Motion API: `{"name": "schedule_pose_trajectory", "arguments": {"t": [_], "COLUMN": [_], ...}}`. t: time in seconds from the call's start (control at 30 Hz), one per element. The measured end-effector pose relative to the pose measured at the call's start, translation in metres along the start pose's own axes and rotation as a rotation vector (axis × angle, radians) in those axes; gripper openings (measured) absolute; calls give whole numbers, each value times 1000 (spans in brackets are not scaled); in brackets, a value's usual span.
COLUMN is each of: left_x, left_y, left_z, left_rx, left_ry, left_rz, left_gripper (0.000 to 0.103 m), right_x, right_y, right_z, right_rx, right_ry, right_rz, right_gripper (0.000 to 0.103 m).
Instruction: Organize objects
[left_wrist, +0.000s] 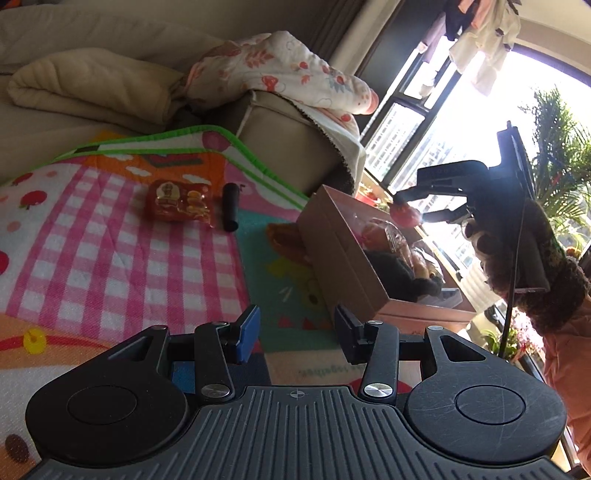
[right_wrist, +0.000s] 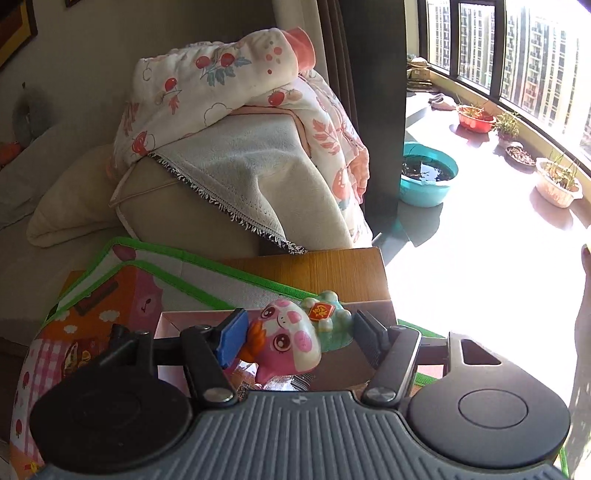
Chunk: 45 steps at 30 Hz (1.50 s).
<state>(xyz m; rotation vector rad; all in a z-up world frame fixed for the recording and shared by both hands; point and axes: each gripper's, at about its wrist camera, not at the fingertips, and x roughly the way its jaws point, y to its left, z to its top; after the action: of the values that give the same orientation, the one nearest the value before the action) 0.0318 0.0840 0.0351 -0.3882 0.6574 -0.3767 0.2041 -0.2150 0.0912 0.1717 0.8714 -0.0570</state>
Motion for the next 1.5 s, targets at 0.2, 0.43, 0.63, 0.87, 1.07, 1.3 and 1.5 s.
{"name": "schedule_pose_trajectory", "arguments": {"t": [0.2, 0.43, 0.63, 0.87, 1.07, 1.3, 1.5], "left_x": [-3, 6, 10, 38, 77, 119, 119], "left_y": [9, 4, 14, 51, 88, 93, 72], "left_z": [-4, 7, 28, 67, 109, 118, 99], "left_rx": [-5, 88, 93, 32, -94, -95, -8], "left_ry": [3, -28, -86, -89, -46, 22, 55], "left_rz": [23, 80, 185, 258, 293, 289, 221], "left_gripper": [49, 49, 49, 49, 49, 49, 50], "right_x": [-16, -80, -113, -113, -91, -72, -71], "right_y": [-6, 13, 26, 16, 3, -2, -4], "right_z": [-11, -77, -147, -202, -221, -232, -232], "right_rx": [0, -201, -321, -246, -149, -95, -81], "right_ry": [-80, -258, -310, -314, -288, -216, -213], "right_rz": [-46, -49, 19, 8, -30, -24, -11], "right_gripper": [77, 87, 99, 103, 103, 103, 103]}}
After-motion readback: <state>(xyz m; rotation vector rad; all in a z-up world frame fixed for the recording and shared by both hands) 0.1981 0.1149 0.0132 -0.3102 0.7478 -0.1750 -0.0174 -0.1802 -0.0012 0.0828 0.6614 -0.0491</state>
